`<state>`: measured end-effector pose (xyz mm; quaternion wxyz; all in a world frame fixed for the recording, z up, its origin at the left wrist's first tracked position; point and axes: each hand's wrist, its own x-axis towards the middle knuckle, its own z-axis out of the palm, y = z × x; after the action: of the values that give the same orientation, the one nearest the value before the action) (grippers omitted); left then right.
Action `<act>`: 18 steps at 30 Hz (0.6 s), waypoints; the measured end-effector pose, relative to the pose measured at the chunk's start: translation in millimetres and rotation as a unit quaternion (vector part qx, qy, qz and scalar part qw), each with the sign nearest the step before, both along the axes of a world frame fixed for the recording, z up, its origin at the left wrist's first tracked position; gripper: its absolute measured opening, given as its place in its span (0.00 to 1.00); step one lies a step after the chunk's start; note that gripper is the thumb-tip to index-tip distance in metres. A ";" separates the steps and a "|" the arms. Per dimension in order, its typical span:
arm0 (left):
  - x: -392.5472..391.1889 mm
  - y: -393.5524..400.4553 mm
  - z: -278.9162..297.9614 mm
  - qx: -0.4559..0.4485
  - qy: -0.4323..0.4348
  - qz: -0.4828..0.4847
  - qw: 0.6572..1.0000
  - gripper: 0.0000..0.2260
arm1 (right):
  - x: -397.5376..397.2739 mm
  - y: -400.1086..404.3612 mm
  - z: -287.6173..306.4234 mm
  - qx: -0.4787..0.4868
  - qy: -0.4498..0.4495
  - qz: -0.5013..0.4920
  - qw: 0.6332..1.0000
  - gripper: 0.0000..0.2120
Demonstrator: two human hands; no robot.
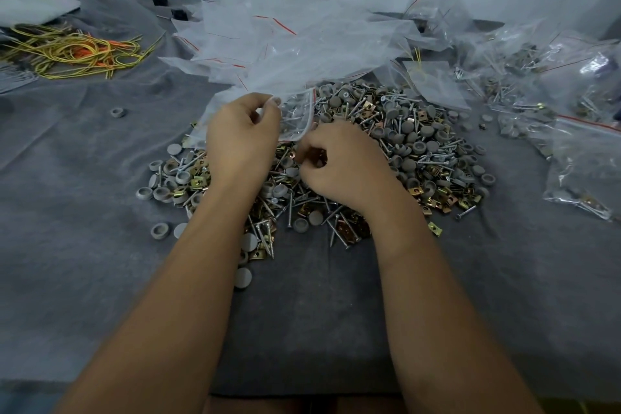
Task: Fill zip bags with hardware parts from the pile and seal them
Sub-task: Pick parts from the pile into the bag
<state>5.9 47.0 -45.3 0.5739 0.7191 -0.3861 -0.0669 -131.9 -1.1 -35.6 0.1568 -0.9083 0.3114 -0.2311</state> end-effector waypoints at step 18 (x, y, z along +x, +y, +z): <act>1.9 -4.6 -5.8 0.016 -0.004 -0.035 0.999 0.09 | 3.4 -0.3 0.9 -0.027 0.029 0.017 0.999 0.08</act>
<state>7.7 42.4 -51.1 0.5580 0.7144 -0.4125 -0.0898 -128.5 -1.4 -34.7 0.1275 -0.9235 0.2942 -0.2106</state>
